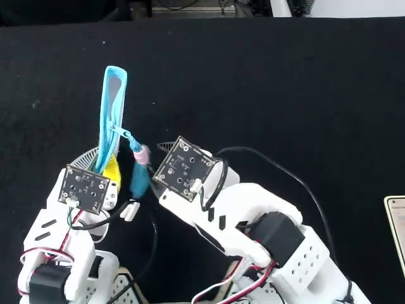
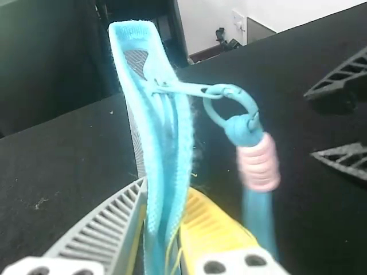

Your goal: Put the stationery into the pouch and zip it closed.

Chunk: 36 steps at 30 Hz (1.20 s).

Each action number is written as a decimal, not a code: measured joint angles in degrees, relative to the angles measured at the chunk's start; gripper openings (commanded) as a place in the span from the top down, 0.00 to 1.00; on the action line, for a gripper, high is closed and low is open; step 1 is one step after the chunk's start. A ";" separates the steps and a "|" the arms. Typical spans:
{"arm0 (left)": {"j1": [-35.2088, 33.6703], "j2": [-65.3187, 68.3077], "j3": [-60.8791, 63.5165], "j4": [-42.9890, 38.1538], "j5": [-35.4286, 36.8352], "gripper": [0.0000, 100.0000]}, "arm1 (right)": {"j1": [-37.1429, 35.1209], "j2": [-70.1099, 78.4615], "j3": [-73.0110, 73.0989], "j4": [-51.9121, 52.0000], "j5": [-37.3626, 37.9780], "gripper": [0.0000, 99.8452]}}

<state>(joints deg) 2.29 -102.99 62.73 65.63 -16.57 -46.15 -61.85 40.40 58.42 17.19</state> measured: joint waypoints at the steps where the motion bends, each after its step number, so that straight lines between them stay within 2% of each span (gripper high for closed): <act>1: 0.35 0.00 0.00 0.00 0.00 0.97 | 0.09 -0.97 0.70 0.00 0.00 0.88; 6: 5.01 0.00 0.00 1.67 -0.44 0.97 | -3.96 -8.18 6.33 -1.14 0.00 0.88; 9: 5.54 0.00 0.00 1.85 -0.44 0.97 | -6.51 -14.42 11.52 -4.66 -0.09 0.88; 16: 5.71 0.00 0.00 1.85 -0.44 0.97 | -6.86 -22.86 22.95 -15.30 -0.18 0.88; 19: 5.71 0.00 0.00 1.85 -0.44 0.97 | -6.77 -23.21 23.47 -17.14 -0.18 0.88; 22: 5.71 0.00 0.00 1.85 -0.44 0.97 | -6.86 -23.21 23.47 -17.67 -3.60 0.88; 29: 5.71 0.00 0.00 1.85 -0.44 0.97 | 0.09 -23.21 23.47 -19.96 -9.76 0.88; 36: 5.71 0.00 0.00 1.85 -0.44 0.97 | 0.18 -23.12 26.73 -26.99 -12.04 0.88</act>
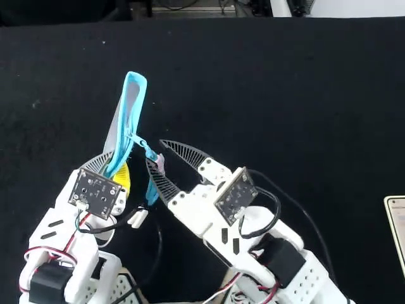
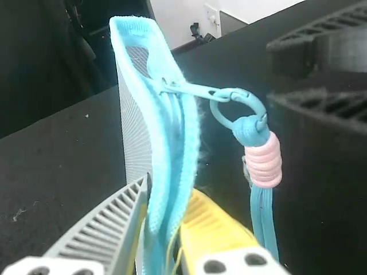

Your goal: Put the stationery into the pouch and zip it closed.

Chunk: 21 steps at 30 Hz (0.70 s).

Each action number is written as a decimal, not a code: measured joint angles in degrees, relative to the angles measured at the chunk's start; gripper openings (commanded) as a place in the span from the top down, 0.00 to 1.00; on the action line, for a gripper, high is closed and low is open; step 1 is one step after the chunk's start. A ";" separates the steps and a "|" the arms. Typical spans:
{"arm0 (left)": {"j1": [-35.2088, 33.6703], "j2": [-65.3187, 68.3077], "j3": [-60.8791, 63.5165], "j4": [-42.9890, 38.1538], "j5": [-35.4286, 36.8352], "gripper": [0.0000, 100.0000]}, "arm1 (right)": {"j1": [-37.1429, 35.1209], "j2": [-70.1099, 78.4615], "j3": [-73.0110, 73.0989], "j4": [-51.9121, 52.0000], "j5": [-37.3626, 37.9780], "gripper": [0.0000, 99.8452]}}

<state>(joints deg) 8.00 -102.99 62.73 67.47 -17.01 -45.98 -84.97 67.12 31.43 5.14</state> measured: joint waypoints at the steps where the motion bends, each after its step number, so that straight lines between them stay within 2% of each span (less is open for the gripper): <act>1: 0.00 0.00 0.00 0.00 0.00 0.97 | 0.00 0.00 0.00 -0.44 -0.09 0.88; 6: 0.00 0.00 0.00 0.00 0.00 0.97 | 0.18 0.97 0.00 -2.11 -0.18 0.88; 9: 0.00 0.00 0.00 0.00 0.00 0.97 | 0.35 11.34 -0.70 -3.60 -0.18 0.88; 12: 0.00 0.00 0.00 0.00 0.00 0.97 | 0.44 14.77 -0.88 -5.01 -0.18 0.88; 21: 0.00 0.00 0.00 0.00 0.00 0.97 | 0.53 15.82 -0.88 -5.27 -0.18 0.88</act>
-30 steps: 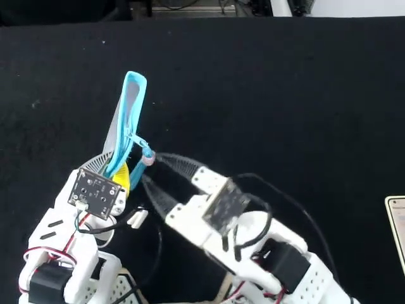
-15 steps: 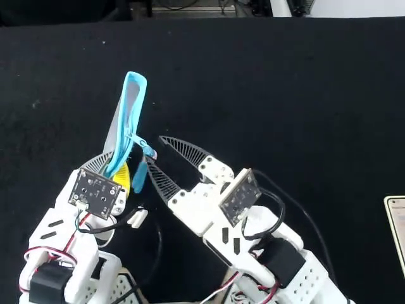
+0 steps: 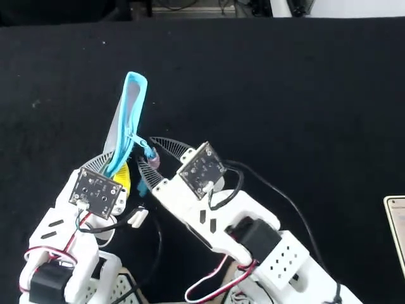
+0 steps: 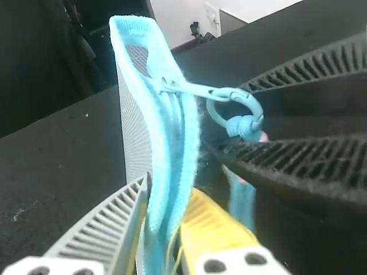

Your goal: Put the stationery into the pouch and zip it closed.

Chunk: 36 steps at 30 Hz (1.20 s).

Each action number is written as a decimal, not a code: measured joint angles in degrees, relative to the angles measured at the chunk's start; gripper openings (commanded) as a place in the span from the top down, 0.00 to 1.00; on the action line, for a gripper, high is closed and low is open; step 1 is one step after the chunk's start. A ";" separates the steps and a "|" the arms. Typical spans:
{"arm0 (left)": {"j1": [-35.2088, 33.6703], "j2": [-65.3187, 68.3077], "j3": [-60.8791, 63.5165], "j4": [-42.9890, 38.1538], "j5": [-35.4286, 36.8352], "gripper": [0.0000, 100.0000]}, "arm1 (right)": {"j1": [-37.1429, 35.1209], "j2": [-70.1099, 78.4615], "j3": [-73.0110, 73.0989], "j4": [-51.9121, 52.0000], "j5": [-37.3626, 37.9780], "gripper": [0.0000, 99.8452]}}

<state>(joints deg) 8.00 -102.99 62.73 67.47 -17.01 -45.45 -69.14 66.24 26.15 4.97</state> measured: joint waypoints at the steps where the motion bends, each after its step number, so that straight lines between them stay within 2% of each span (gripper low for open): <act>1: 0.00 0.00 0.00 0.00 0.00 0.97 | 0.00 0.00 0.00 0.00 0.00 0.88; 8: 0.00 0.00 0.00 0.00 0.00 0.97 | -0.18 0.00 0.00 0.00 0.00 0.88; 15: 0.00 0.00 0.00 0.00 0.00 0.97 | -0.09 0.00 0.00 -1.05 -5.01 0.88; 24: 0.26 -0.09 0.00 0.00 0.00 0.97 | -0.18 0.00 0.00 -1.58 -5.71 0.88; 28: 0.26 -0.09 0.00 0.09 0.00 0.97 | -0.18 0.00 0.00 -1.58 -5.71 0.99; 36: 0.70 -0.09 0.97 0.00 0.00 0.97 | 0.53 -9.23 2.29 -1.58 -5.63 0.99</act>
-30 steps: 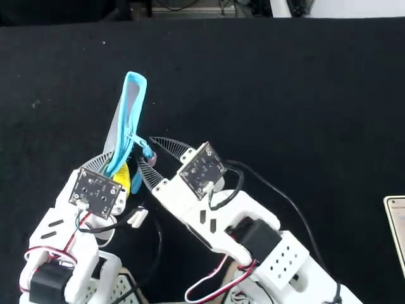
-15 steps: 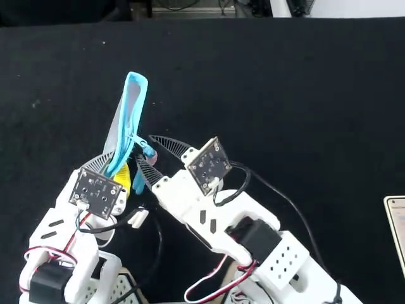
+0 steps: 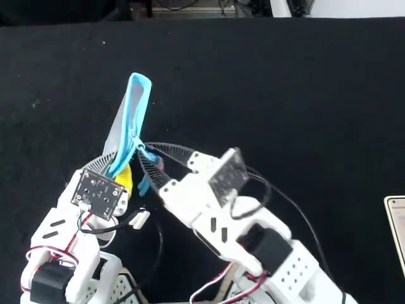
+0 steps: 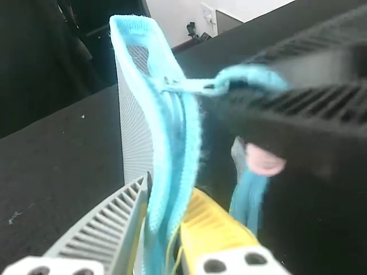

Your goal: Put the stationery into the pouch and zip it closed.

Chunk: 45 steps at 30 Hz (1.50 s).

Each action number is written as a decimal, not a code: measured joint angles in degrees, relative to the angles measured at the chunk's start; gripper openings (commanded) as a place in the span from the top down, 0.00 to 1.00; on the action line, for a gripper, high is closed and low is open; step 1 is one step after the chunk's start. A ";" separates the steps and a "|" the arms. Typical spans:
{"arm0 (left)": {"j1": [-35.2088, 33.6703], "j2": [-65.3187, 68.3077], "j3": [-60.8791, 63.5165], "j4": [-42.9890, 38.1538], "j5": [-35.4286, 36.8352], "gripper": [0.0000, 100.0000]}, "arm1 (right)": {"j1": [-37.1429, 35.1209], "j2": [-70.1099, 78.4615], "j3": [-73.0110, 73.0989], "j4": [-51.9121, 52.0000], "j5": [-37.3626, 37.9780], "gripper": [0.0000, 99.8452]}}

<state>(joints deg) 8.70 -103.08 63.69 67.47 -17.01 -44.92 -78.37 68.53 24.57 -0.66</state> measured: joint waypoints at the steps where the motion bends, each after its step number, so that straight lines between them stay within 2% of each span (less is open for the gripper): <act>1: 0.00 0.00 0.00 0.00 0.00 0.97 | 0.70 -1.41 1.32 0.00 -0.09 0.99; 18: 0.00 0.00 0.00 0.00 0.00 0.97 | 1.67 -4.40 7.56 -4.84 -0.09 0.99; 26: 1.32 0.00 0.09 0.00 0.00 0.97 | 6.51 -4.40 7.56 -5.01 -0.09 0.99; 41: 1.58 0.00 0.09 0.00 0.00 0.97 | 6.86 -4.40 7.56 -5.01 0.00 0.99; 45: 1.67 0.00 0.09 0.00 0.00 0.97 | 9.49 -4.40 7.56 -5.01 0.00 0.99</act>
<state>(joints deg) 10.37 -103.08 63.78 67.47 -17.01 -35.43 -82.77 76.09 19.56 -0.66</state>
